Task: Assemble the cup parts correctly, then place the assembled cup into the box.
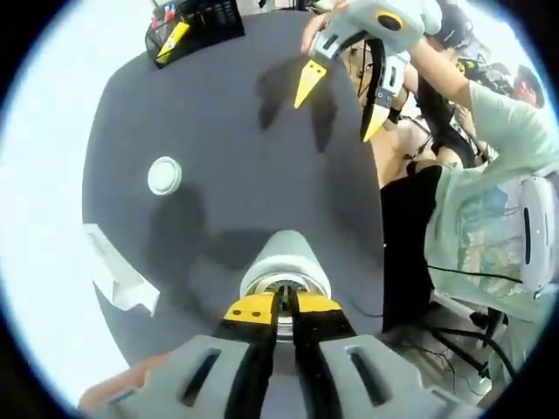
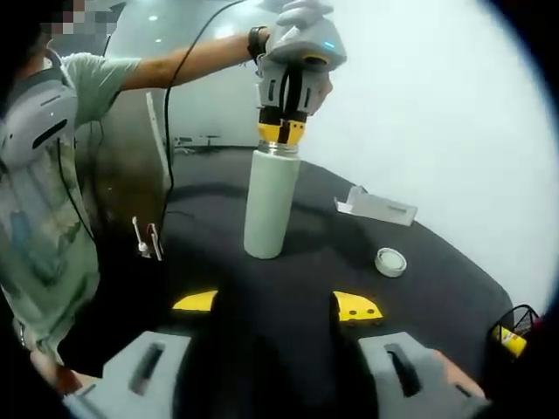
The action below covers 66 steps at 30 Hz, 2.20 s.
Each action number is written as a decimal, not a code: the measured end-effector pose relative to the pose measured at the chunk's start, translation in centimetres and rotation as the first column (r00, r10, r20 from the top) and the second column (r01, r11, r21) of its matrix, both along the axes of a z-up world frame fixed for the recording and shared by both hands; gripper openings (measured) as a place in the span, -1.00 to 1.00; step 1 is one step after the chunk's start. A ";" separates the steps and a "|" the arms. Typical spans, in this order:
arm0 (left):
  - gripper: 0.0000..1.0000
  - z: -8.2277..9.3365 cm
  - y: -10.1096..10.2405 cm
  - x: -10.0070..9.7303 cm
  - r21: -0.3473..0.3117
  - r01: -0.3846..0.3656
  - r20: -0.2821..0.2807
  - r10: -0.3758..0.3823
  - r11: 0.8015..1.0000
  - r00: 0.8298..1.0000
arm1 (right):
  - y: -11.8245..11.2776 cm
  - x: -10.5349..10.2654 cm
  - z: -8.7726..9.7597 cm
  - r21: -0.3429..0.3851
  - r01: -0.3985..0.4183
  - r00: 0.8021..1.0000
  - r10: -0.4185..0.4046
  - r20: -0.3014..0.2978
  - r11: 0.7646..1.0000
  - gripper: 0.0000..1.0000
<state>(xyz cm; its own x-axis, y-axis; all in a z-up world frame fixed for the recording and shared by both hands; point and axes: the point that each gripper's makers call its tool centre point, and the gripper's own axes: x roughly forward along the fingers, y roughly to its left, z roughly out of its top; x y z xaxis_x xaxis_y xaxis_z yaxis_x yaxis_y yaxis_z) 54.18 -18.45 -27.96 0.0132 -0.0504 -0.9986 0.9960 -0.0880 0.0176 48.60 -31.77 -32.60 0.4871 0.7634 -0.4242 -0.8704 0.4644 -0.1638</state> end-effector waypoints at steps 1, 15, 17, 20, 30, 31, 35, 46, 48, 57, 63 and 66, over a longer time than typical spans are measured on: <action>-0.87 0.0 0.0 0.0 -0.001 0.001 0.001 -0.001 1.000 1.000 | 0.0 0.0 0.0 -0.002 -0.001 1.000 0.001 -0.001 1.000 -0.07; -0.87 2.9 -0.4 0.6 -0.087 0.016 0.031 -0.013 0.996 0.999 | 0.2 -0.2 -0.1 0.000 0.001 1.000 -0.001 0.001 1.000 -0.07; -0.87 3.7 -0.5 0.7 -0.121 0.022 0.039 -0.017 0.992 0.999 | 0.2 -0.1 -0.2 0.001 0.002 1.000 -0.002 0.001 1.000 -0.07; -0.87 4.8 -0.8 0.8 -0.197 0.022 0.043 -0.014 0.980 0.999 | 0.1 0.4 -0.2 0.008 0.012 1.000 -0.012 0.002 1.000 -0.07; -0.86 9.3 0.5 0.2 -0.554 -0.001 0.006 0.005 0.833 1.000 | -0.9 2.8 -0.5 0.058 0.080 0.997 -0.081 0.018 0.995 -0.07; -0.85 9.8 0.7 0.2 -0.595 0.001 0.006 0.004 0.804 1.000 | -1.0 3.2 -0.6 0.062 0.094 0.995 -0.096 0.023 0.994 -0.07; -0.64 11.8 1.6 0.4 -0.771 -0.004 -0.001 0.006 0.637 1.000 | -1.8 5.8 -0.8 0.098 0.156 0.986 -0.161 0.042 0.983 -0.07; -0.04 13.0 5.7 2.1 -0.946 -0.118 -0.100 0.075 0.303 0.992 | -1.4 13.0 -3.0 0.165 0.269 0.961 -0.276 0.020 0.949 -0.04; 0.08 13.4 6.2 2.0 -0.967 -0.123 -0.116 0.047 0.225 0.992 | -1.8 14.9 -3.4 0.172 0.300 0.951 -0.307 0.017 0.938 -0.04; 0.42 14.1 9.0 3.7 -0.995 -0.096 -0.099 0.103 -0.032 0.990 | -2.0 21.2 -3.2 0.229 0.369 0.920 -0.390 0.049 0.901 0.04; 0.42 12.2 9.8 4.6 -0.989 -0.138 -0.144 0.115 -0.057 0.983 | -0.4 22.3 -4.8 0.210 0.371 0.925 -0.380 0.003 0.905 0.09; 0.40 11.1 10.2 5.4 -0.986 -0.158 -0.163 0.128 -0.051 0.978 | -0.3 23.4 -5.7 0.193 0.397 0.916 -0.400 -0.027 0.897 0.10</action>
<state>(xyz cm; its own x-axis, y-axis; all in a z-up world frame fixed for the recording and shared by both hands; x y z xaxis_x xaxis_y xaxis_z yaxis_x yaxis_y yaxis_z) 59.63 -8.25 -16.82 0.1553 -0.9849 0.0769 0.9858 0.1495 -0.0759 72.04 -32.04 -38.30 0.7721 0.5698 -0.2814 -0.6043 0.7954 -0.0476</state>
